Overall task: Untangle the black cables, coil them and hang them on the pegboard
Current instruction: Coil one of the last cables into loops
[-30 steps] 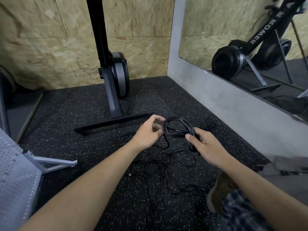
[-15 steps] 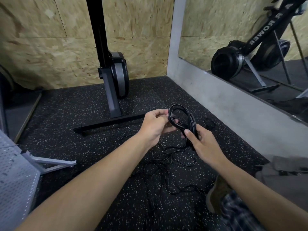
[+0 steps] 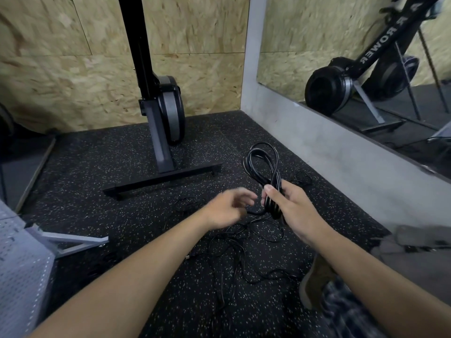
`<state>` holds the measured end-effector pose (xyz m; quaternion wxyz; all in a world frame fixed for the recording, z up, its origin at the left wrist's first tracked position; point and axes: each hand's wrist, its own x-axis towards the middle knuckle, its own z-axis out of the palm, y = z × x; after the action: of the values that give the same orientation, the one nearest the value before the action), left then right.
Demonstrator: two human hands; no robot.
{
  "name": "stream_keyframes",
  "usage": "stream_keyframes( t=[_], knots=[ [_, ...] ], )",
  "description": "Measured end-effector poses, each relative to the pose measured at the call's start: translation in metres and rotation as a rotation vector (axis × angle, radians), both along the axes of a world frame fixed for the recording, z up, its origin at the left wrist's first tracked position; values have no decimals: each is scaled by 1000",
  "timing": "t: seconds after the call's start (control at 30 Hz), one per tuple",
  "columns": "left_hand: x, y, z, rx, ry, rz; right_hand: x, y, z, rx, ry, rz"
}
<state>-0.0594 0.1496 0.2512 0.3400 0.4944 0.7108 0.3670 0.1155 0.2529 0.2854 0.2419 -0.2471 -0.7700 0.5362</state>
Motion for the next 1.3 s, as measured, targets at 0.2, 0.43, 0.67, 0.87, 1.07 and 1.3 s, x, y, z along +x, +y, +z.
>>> stream_keyframes(
  t=[0.2,0.43,0.67,0.87,1.07,1.3],
  knots=[
    [9,3,-23,-82,336,-165,-1,5,6,-267,175,-39],
    [31,6,-20,-32,332,-256,1,20,2,-331,196,-191],
    [7,-2,-12,-85,422,-159,18,44,-2,331,-299,-271],
    [6,7,28,431,603,7,15,39,-7,477,-547,-22],
    [-1,5,27,507,518,125,16,10,4,310,-515,182],
    [-3,0,29,489,470,191,15,11,-1,447,-503,191]
  ],
)
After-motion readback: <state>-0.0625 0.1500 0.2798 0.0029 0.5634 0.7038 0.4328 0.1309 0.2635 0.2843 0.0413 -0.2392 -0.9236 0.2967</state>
